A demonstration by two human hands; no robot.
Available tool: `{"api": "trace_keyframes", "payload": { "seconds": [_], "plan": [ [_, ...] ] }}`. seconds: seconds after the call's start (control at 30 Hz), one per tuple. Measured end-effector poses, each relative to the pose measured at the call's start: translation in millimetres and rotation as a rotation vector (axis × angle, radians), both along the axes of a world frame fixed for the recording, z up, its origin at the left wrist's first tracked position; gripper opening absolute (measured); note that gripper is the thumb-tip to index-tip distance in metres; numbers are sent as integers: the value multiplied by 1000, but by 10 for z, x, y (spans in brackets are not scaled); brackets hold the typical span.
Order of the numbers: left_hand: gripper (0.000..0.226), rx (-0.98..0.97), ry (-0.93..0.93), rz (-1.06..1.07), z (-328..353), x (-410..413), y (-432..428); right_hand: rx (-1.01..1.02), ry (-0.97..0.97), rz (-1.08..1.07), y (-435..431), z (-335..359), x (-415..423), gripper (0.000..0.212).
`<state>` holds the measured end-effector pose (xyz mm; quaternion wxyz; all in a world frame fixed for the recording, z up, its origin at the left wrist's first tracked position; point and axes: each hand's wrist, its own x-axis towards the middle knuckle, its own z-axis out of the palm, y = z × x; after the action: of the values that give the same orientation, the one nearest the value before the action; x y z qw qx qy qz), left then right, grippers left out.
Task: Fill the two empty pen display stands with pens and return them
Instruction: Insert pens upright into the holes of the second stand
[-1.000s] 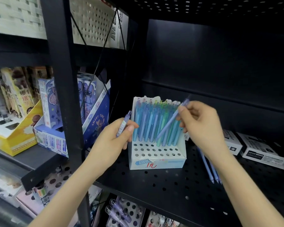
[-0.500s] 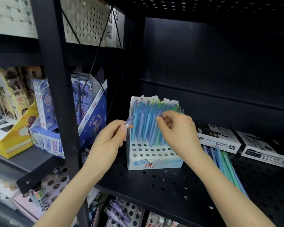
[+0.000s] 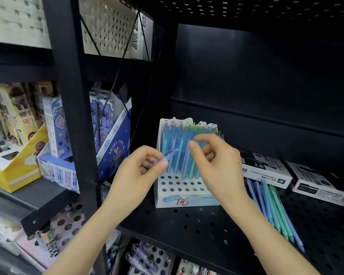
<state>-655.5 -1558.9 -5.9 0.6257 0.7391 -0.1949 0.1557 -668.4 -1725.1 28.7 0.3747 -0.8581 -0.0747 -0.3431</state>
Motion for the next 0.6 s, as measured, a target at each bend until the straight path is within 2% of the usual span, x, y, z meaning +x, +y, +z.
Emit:
{"api": "trace_keyframes", "payload": {
  "seconds": [0.17, 0.27, 0.33, 0.4, 0.47, 0.6],
  "plan": [
    [13, 98, -118, 53, 27, -44, -127, 282, 318, 246, 96, 22, -118, 26],
    [14, 161, -188, 53, 16, -40, -142, 456, 355, 297, 51, 63, -134, 17],
    [19, 196, -216, 90, -15, -24, -103, 526, 285, 252, -39, 116, -139, 13],
    [25, 232, -191, 160, -61, 2, -48, 499, 149, 180, -139, 181, -154, 16],
    [40, 271, -139, 179, -127, 52, -7, 362, 36, 85, -202, 229, -172, 18],
    [69, 344, -32, 87, -281, 156, 8, 68, -16, -9, -177, 242, -121, 13]
  ]
}}
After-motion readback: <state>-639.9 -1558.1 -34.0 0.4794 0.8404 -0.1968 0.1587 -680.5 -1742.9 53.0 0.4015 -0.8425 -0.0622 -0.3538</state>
